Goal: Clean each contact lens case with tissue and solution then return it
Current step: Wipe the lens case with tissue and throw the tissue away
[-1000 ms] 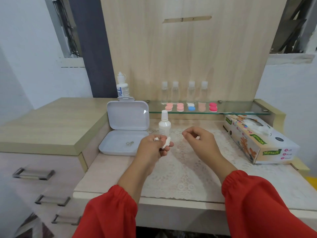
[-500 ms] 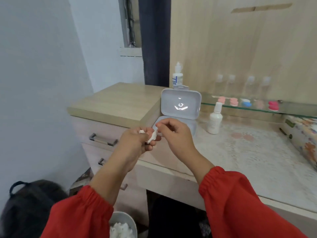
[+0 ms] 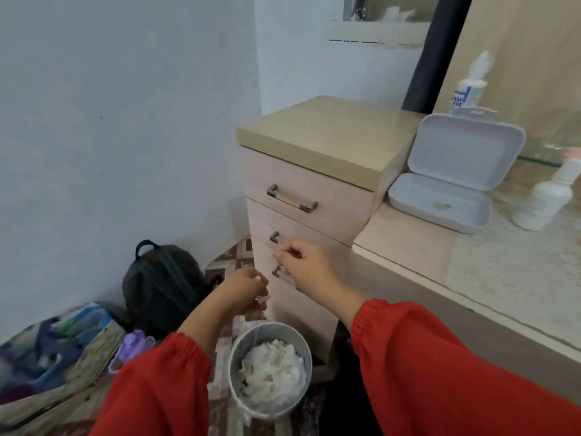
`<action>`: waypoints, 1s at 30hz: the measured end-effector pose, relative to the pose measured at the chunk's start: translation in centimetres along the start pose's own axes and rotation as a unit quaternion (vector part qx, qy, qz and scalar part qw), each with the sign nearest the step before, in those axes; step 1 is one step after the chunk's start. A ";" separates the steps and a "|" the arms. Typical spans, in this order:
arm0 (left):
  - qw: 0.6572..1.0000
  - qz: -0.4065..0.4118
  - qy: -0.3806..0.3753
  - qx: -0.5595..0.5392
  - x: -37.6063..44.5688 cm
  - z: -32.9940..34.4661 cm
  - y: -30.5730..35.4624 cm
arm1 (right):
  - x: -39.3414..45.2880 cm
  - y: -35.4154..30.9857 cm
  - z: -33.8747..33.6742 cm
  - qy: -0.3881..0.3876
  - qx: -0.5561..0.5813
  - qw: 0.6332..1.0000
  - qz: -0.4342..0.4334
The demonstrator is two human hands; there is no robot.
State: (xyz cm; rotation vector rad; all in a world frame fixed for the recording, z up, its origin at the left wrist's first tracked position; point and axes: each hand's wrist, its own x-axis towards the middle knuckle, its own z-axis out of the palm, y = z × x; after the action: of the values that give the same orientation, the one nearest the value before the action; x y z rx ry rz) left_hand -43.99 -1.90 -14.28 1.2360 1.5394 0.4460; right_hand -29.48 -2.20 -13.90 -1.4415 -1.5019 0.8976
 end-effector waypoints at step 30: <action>0.952 0.252 -0.153 0.086 -6.3 9.0 16.7 | -6.6 -4.5 -21.3 0.203 0.068 0.975 -0.060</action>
State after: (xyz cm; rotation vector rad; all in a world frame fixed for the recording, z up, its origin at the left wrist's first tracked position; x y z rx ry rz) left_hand -28.88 -3.59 -1.30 1.7565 1.0061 0.4253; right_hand -11.74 -10.31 -2.18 -1.3239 -1.1829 0.5758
